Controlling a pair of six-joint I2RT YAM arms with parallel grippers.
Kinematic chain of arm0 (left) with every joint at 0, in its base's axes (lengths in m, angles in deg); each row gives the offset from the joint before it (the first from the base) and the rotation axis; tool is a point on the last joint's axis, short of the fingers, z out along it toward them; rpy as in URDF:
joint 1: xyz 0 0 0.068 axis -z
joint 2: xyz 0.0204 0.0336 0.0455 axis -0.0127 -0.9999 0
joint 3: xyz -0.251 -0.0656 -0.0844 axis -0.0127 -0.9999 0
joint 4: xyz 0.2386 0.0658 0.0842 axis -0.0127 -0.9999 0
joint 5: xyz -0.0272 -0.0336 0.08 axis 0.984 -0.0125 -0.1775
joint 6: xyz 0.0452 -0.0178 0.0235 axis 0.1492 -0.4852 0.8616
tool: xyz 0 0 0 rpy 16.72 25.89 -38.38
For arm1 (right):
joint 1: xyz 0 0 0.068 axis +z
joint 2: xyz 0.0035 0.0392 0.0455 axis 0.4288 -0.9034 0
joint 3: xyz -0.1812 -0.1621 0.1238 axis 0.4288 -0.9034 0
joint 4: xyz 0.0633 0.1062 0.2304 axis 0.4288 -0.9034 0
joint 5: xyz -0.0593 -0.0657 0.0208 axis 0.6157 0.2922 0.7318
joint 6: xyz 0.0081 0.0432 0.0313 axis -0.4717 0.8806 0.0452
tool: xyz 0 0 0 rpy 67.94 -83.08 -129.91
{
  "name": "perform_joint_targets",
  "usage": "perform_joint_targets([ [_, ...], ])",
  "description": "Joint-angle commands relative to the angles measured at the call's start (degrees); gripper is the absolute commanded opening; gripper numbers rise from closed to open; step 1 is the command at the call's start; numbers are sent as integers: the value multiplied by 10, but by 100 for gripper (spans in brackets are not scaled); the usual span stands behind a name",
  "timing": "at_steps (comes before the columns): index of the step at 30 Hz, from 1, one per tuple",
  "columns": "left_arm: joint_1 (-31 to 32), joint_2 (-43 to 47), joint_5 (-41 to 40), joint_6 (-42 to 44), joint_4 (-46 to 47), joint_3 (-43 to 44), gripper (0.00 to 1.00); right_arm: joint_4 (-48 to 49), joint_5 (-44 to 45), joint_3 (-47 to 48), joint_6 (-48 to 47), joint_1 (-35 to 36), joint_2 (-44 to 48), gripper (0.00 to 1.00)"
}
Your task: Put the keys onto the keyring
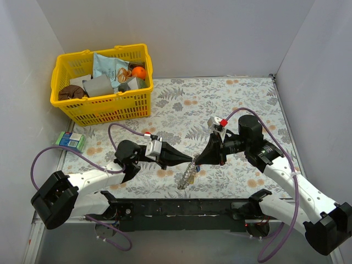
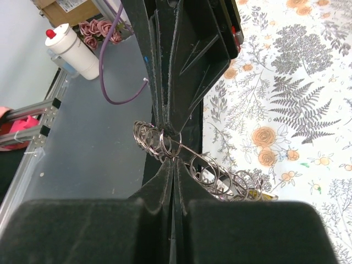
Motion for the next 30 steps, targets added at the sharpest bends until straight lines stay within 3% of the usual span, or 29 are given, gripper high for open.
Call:
perform_joint_targets([
  [1,-3,21,-2,7,6,29,0,38,-11,-7,19,-1,-3,1],
  [21,-3,8,34,-7,12,59,0,51,-8,-21,22,-1,-18,1],
  [30,-3,-10,57,-36,58,65,0,53,-7,-27,22,-1,-15,1],
])
